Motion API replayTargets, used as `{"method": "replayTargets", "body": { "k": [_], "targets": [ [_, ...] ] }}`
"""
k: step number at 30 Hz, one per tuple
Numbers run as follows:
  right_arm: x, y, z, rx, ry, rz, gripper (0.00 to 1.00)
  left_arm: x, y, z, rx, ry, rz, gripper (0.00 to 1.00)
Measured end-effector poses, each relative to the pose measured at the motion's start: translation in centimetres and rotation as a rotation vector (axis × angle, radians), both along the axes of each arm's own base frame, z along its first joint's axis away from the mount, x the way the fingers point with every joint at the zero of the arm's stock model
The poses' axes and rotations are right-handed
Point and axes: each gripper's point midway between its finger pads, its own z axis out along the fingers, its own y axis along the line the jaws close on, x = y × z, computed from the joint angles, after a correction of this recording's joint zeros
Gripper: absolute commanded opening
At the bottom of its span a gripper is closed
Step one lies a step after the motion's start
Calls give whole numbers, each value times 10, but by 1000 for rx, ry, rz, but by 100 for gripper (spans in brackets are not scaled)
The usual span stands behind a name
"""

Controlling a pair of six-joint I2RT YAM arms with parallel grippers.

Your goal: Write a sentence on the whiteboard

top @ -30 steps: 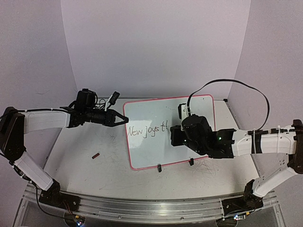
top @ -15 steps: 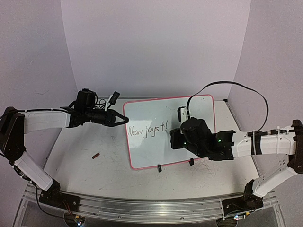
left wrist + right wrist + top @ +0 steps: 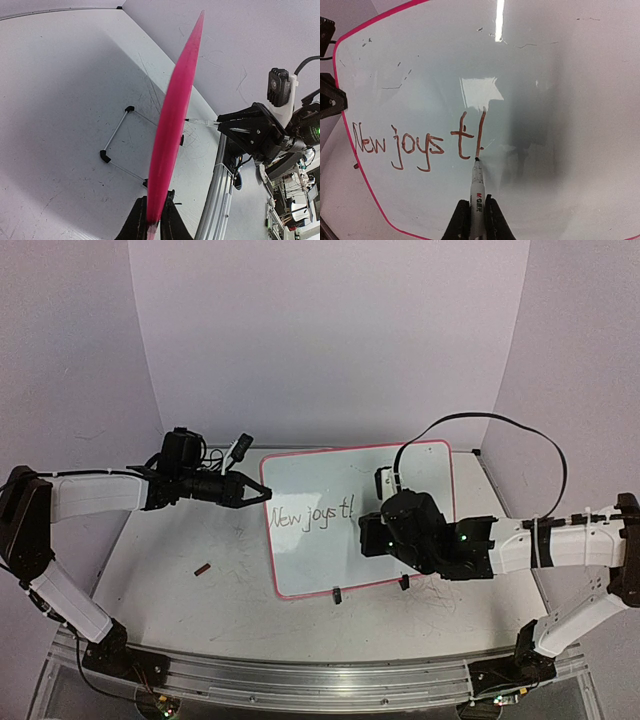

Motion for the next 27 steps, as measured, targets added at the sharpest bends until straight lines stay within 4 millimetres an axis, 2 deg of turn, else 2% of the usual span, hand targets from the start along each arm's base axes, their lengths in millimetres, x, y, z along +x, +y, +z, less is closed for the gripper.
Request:
{"method": "replayTargets", "body": {
  "k": [27],
  "targets": [
    [11,-2,13,-29,-61,-47,0,0,0,0,1,-2,0,9]
  ]
}}
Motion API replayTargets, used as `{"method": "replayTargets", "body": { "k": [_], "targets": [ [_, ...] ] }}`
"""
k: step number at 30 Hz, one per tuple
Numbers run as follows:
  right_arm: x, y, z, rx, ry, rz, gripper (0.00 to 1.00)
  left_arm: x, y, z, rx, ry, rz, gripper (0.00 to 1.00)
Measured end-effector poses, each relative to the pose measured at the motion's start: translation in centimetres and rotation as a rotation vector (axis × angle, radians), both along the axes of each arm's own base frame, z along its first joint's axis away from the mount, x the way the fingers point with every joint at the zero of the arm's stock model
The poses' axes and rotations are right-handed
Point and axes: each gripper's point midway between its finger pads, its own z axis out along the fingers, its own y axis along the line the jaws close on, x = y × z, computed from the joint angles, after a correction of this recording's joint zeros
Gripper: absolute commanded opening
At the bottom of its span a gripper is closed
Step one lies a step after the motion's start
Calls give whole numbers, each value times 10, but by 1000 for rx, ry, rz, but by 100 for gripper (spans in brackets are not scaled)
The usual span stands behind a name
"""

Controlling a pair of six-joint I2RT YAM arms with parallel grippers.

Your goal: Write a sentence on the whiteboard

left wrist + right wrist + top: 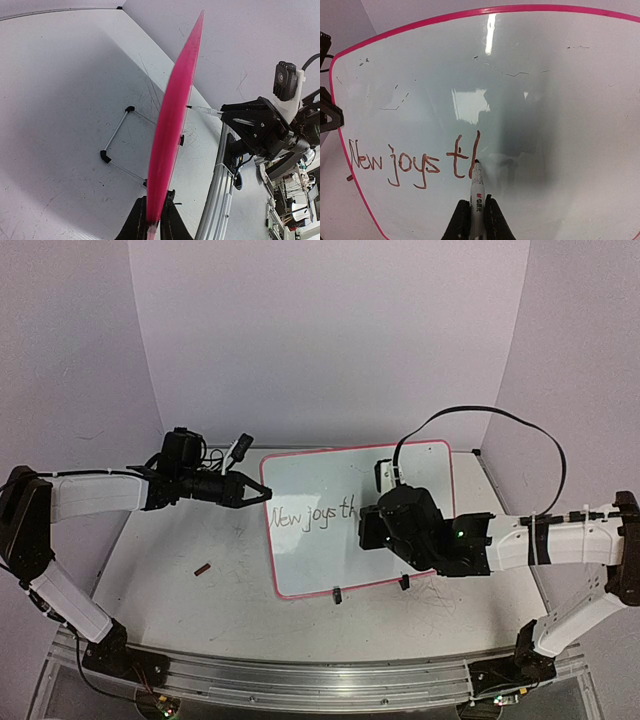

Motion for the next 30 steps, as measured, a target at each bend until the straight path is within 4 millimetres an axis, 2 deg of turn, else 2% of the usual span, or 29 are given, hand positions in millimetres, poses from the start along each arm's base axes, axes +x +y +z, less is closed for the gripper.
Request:
{"method": "replayTargets", "body": {
  "k": [30],
  "targets": [
    [-3,-6,-7,9,34,-22,0,0,0,0,0,1,-1,9]
  ]
}}
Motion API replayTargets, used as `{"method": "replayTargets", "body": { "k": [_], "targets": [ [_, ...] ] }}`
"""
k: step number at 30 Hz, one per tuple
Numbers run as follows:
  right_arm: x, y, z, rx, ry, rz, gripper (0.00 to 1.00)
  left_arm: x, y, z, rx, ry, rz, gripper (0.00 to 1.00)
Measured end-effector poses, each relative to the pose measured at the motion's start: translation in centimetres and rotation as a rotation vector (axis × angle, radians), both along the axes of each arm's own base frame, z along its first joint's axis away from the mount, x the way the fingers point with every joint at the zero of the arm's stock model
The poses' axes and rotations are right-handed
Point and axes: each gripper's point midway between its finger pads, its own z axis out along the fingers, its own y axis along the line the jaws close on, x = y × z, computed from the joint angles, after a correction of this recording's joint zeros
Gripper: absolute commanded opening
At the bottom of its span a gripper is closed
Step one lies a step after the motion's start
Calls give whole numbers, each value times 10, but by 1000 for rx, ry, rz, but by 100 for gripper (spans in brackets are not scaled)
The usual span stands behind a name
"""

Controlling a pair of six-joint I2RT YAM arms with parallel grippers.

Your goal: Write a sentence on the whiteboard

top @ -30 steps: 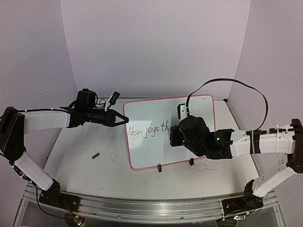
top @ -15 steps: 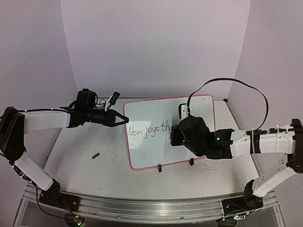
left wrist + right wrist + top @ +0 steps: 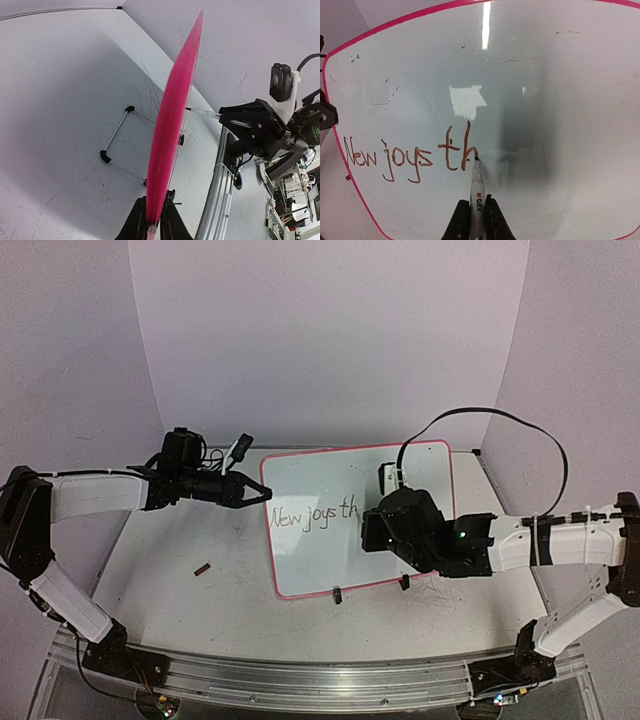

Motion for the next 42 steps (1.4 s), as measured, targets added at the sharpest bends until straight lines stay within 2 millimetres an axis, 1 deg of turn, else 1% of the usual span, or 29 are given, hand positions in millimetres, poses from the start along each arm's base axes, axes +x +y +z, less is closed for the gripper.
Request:
{"method": "replayTargets", "body": {
  "k": [6,10,12,13,15,17,19,21,26,42],
  "targets": [
    [-3,-1,-4,-1,15,8,0,0,0,0,0,0,0,9],
    [-5,-2,-4,-1,23,13,0,0,0,0,-1,0,-1,9],
    [-8,-7,0,6,19,19,0,0,0,0,-1,0,-2,9],
    [-11,-12,4,14,12,22,0,0,0,0,-1,0,-2,9],
    [-15,-22,22,64,-17,30,0,0,0,0,-1,0,-2,9],
    [-14,-30,41,118,-51,28,0,0,0,0,-1,0,-3,9],
    [-9,-31,53,149,-76,23,0,-1,0,0,-1,0,-3,9],
    [-5,-29,50,143,-76,23,0,0,0,0,-1,0,-2,9],
    [-5,-22,35,101,-53,53,0,-1,0,0,-1,0,-3,9],
    [-5,-20,30,67,-56,75,0,-1,0,0,-1,0,-3,9]
  ]
}}
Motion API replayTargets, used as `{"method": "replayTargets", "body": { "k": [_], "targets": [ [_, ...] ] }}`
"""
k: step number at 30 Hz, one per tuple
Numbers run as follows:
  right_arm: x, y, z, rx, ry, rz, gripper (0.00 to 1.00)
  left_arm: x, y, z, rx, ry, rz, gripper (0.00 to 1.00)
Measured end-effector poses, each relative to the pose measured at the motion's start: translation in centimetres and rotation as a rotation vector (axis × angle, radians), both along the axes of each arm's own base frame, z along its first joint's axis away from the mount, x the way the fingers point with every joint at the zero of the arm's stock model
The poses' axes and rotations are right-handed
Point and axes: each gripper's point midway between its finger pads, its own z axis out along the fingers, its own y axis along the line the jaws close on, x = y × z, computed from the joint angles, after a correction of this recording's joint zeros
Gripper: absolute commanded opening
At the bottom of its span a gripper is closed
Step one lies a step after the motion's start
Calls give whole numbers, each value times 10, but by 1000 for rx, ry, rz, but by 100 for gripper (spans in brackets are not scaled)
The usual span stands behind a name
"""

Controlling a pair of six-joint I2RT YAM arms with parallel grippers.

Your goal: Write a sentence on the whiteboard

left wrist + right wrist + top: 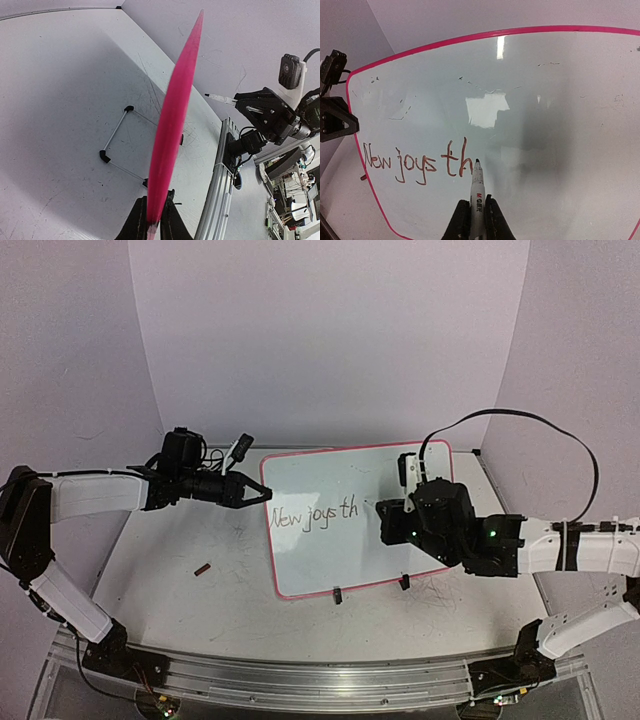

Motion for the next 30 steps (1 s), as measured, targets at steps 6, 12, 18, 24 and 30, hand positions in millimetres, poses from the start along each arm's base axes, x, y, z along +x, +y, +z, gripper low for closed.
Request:
{"method": "replayTargets", "body": {
  "k": [6,12,18,24,30],
  "targets": [
    [0,0,-1,-9,-3,2,0,0,0,0,0,0,0,9],
    [0,-1,-2,-17,-5,2,0,0,0,0,0,0,-1,9],
    [-1,-2,-5,-25,-2,3,0,0,0,0,1,-3,-2,9],
    [-1,-2,-6,-26,-2,3,0,0,0,0,1,-4,-2,9],
    [0,-3,-5,-31,-6,-2,0,0,0,0,1,-4,-2,9]
  ]
}}
